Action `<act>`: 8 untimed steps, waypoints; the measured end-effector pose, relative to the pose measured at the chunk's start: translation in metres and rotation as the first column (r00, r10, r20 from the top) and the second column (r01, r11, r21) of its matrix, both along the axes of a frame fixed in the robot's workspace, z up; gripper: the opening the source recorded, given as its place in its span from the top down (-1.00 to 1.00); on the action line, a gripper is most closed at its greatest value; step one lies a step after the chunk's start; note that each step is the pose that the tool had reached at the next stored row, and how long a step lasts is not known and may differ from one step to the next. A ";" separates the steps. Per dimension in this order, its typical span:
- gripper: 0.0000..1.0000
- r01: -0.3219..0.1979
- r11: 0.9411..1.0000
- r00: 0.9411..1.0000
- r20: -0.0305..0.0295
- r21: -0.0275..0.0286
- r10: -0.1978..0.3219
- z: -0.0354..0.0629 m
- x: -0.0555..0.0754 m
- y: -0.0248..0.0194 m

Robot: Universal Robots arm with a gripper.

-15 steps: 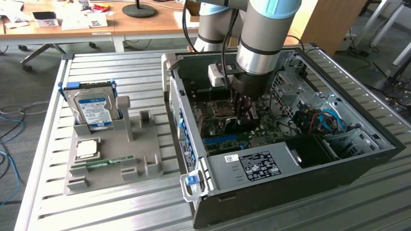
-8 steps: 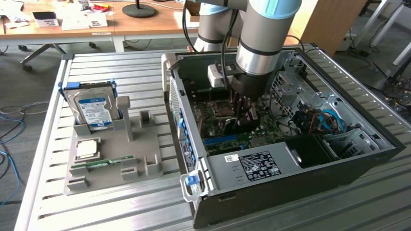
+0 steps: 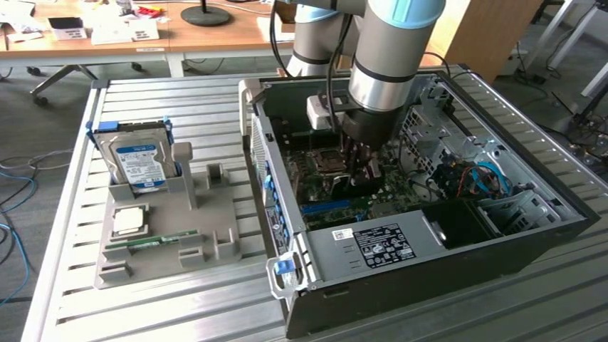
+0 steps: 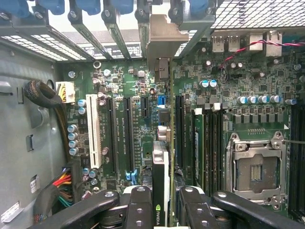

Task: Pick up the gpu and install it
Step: 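Insert the gpu into the slot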

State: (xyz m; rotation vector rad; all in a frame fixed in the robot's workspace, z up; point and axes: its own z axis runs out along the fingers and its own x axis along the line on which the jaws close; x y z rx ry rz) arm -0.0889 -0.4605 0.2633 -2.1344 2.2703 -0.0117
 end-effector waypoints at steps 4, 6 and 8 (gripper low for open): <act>0.47 0.000 1.000 1.000 0.000 0.000 0.000 0.0000 0.000 0.0000; 0.47 0.000 1.000 1.000 0.000 0.000 0.000 0.0000 0.000 0.0000; 0.47 0.000 1.000 1.000 0.000 0.000 0.000 -0.0002 0.000 0.0000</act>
